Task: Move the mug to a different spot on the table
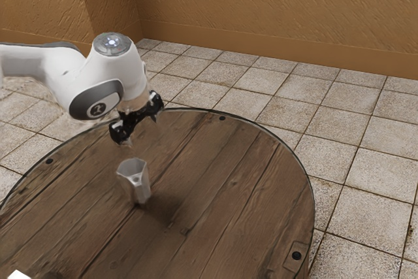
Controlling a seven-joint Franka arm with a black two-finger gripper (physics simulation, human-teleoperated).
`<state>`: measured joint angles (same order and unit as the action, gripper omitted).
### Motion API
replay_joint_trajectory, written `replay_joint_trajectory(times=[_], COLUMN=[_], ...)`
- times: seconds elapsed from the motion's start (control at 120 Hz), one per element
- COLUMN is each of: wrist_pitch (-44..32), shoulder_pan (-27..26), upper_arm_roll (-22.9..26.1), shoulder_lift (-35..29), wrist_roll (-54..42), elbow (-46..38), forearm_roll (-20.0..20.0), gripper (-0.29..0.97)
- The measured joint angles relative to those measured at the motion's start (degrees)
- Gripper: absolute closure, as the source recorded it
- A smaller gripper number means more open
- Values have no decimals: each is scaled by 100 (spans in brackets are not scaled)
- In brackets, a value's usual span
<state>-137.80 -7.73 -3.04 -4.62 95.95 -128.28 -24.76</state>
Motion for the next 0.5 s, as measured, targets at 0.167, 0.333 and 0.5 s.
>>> replay_joint_trajectory(times=[0.167, 0.333, 0.5], wrist_pitch=[1178, 2154, 2975], shoulder_pan=[316, 561, 440], upper_arm_roll=[-8, -2, 20], shoulder_lift=[408, 769, 760], wrist_roll=[-1663, -3466, -4920], elbow=[1686, 2823, 3137], forearm_roll=[625, 886, 963], gripper=[0, 0, 0])
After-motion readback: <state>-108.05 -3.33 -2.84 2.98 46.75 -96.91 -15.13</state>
